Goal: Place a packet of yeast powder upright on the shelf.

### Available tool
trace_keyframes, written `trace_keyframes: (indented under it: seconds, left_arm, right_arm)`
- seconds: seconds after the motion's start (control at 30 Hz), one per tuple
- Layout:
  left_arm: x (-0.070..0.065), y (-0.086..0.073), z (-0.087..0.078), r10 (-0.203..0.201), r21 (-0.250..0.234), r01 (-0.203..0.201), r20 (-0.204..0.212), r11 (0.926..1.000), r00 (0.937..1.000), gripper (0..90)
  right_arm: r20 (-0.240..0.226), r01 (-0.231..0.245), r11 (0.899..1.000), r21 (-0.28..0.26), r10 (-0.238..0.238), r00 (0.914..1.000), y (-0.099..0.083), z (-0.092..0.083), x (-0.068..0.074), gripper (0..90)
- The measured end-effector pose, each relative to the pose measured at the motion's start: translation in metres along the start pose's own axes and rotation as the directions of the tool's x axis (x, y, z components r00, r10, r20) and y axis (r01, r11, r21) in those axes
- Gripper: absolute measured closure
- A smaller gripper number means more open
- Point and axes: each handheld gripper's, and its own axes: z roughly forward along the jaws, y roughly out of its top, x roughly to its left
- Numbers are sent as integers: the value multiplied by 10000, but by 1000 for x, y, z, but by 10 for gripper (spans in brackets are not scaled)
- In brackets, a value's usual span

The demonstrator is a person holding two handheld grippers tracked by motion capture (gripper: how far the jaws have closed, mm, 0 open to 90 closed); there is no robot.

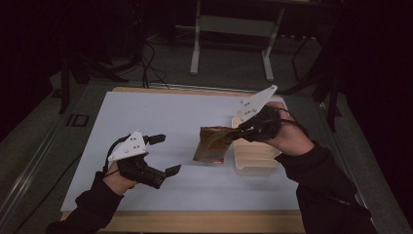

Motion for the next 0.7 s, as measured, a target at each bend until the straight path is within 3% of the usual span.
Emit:
trace_keyframes:
  seconds: [0.2,0.3,0.37,0.4,0.47,0.7]
  left_arm:
    - [3,-23,0,-627,162,623,311,9979,9975,14]
    - [4,-36,1,-919,259,915,160,9955,9956,14]
    - [4,-36,1,-919,259,915,160,9955,9956,14]
    - [6,-48,3,-1180,342,1174,180,9925,9928,14]
    - [7,-54,3,-1298,369,1290,195,9910,9913,14]
    - [10,-67,3,-1642,397,1636,112,9857,9864,14]
  right_arm:
    - [678,-321,9994,-134,329,9972,-12,-24,-12,896]
    - [1103,-554,9979,-340,588,9922,-21,-34,-20,896]
    - [1272,-515,9981,-326,553,9903,-24,-37,-23,896]
    - [1683,-531,9981,-303,574,9841,-31,-42,-28,896]
    - [1888,-538,9982,-246,575,9803,-38,-44,-35,896]
    - [2606,-1261,9918,-197,1269,9571,-62,-50,-57,894]
